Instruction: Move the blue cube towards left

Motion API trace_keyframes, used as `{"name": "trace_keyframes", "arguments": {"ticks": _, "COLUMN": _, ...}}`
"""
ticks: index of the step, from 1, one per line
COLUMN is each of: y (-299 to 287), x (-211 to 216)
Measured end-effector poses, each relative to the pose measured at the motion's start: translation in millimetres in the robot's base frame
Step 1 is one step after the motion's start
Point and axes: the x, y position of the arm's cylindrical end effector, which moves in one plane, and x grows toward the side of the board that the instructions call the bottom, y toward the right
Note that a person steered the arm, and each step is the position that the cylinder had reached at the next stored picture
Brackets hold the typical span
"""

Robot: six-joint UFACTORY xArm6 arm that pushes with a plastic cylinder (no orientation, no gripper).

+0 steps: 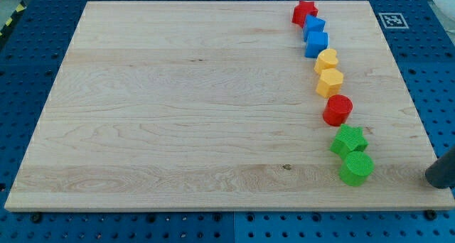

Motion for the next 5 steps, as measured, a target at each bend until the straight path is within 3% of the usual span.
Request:
{"name": "trace_keyframes", "arguments": {"ticks": 1, "y": 0.2, "x": 0.0}}
{"name": "trace_keyframes", "arguments": {"ticks": 2, "y": 1.8, "x": -35.2}}
{"name": "trace_keyframes", "arguments": {"ticks": 5, "y": -9.9, "x": -216.5}}
